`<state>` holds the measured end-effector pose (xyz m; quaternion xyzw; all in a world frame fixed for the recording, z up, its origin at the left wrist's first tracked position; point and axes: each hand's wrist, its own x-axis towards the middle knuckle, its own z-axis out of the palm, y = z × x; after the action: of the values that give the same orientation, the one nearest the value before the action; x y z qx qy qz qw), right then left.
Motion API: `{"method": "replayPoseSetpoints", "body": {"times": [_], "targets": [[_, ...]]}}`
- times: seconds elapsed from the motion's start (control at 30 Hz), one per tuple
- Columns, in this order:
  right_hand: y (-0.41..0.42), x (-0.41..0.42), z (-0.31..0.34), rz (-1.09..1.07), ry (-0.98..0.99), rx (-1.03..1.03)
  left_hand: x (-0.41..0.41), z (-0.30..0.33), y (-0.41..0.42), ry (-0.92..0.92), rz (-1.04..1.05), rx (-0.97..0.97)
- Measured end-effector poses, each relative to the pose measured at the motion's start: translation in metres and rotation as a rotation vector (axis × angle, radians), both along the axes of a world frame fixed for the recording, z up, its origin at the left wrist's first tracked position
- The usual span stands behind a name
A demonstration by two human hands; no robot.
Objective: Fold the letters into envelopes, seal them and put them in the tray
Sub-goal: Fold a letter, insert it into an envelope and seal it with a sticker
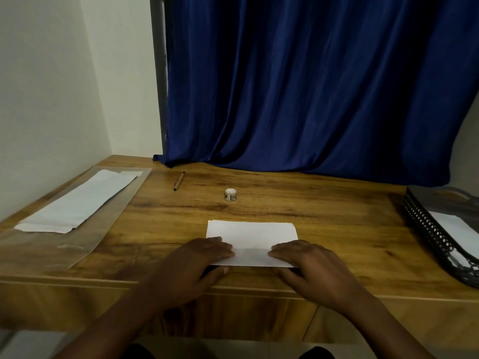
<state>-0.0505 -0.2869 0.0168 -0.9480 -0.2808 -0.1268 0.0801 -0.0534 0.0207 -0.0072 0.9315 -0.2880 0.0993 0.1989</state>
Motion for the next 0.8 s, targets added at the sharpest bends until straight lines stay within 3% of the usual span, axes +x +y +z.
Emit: {"method": "replayPoseSetpoints", "body": {"times": [0.13, 0.27, 0.5, 0.67, 0.8], "targets": [[-0.003, 0.003, 0.009, -0.004, 0.098, 0.06, -0.003, 0.01, -0.002, -0.008, 0.013, -0.076], [-0.004, 0.015, 0.026, -0.03, 0.185, 0.247, 0.013, 0.022, -0.001, 0.127, -0.001, -0.251], [-0.005, 0.063, 0.031, -0.103, 0.284, 0.588, 0.052, 0.028, -0.002, 0.112, 0.173, -0.406], [0.0, 0.08, 0.006, -0.204, 0.274, 0.666, 0.067, 0.014, -0.01, 0.036, 0.291, -0.398], [0.002, 0.081, -0.013, -0.203, 0.168, 0.551, 0.065, 0.001, -0.014, -0.119, 0.31, -0.229]]}}
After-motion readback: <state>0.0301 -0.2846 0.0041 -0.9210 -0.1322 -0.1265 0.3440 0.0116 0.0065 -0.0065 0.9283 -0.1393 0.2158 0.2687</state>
